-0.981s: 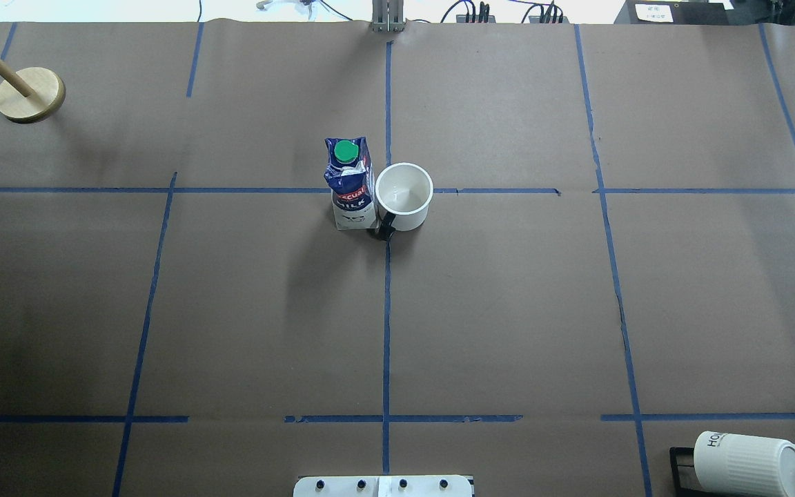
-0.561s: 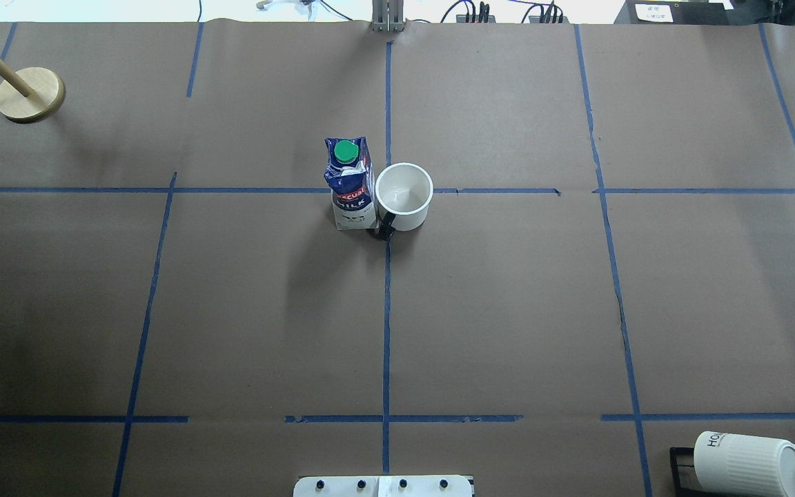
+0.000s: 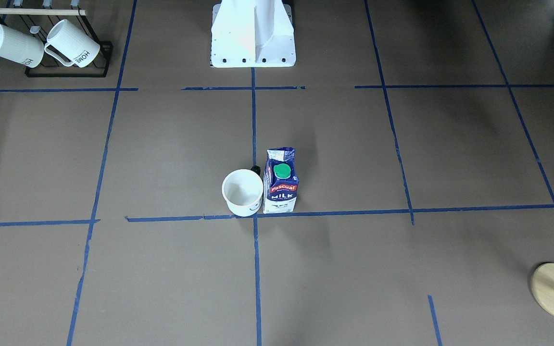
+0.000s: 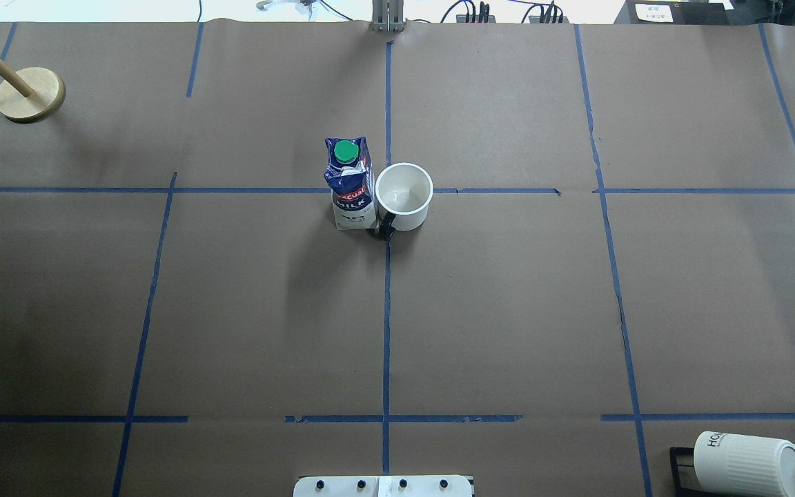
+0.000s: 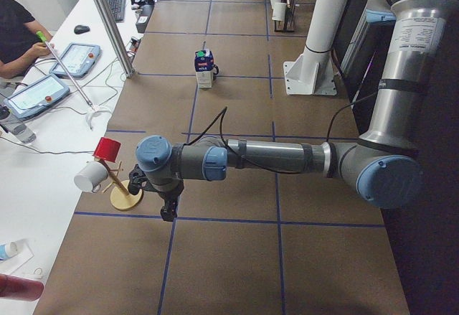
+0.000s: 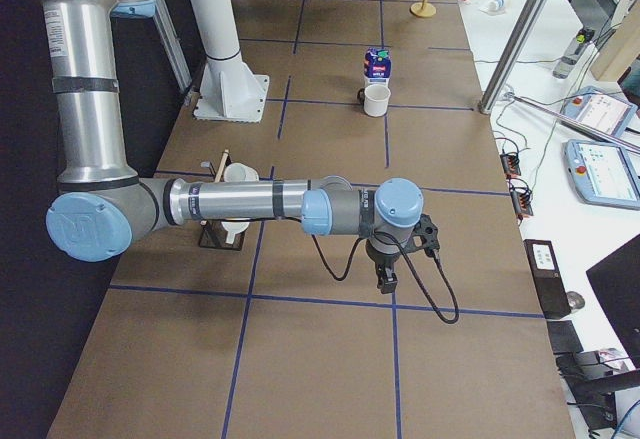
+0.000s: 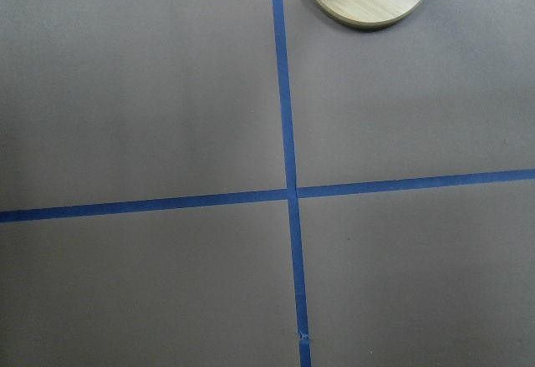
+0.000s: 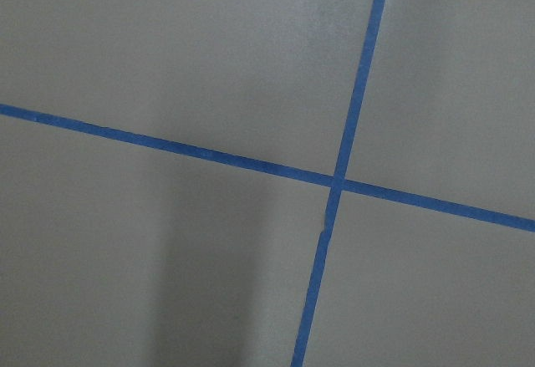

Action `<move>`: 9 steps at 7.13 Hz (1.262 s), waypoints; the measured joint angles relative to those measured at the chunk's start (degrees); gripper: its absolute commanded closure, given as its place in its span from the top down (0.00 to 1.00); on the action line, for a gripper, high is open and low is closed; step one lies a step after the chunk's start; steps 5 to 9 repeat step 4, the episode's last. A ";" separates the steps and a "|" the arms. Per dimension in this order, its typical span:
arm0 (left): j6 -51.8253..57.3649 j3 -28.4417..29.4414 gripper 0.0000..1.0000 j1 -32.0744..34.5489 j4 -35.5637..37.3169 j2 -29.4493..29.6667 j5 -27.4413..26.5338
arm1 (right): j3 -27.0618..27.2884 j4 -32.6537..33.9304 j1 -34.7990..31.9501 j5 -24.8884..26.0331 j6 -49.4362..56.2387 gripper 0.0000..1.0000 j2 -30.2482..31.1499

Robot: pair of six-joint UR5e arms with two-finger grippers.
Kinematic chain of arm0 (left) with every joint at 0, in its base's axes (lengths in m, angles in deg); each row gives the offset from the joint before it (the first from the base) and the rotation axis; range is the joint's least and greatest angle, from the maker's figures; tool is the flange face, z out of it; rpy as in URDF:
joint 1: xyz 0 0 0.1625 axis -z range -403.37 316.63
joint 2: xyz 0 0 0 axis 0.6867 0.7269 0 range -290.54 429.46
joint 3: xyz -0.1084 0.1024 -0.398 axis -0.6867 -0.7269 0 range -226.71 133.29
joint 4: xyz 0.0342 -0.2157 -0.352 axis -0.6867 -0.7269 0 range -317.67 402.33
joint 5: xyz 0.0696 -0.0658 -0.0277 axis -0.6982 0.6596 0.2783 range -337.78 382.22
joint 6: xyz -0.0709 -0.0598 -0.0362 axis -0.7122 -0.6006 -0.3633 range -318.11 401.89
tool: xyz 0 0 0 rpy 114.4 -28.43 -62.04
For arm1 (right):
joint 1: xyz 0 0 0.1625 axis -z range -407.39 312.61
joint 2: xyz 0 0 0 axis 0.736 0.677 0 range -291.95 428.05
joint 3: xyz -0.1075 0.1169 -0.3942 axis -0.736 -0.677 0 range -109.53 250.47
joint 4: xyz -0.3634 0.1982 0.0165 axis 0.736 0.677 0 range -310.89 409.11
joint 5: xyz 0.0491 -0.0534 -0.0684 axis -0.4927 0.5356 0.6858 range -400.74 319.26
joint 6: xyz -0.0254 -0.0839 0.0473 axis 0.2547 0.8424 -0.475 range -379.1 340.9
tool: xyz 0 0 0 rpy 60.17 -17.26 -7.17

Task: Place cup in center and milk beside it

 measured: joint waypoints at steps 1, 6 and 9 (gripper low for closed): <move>0.05 -0.39 1.00 0.00 0.11 -0.06 0.01 | -0.19 -0.02 0.03 -0.01 0.03 1.00 0.03; 0.12 -3.23 1.00 -0.22 0.88 -0.10 -0.51 | -0.50 -0.08 0.05 -0.07 -0.09 1.00 0.04; 0.12 -3.23 1.00 -0.22 0.88 -0.10 -0.51 | -0.50 -0.08 0.05 -0.07 -0.09 1.00 0.04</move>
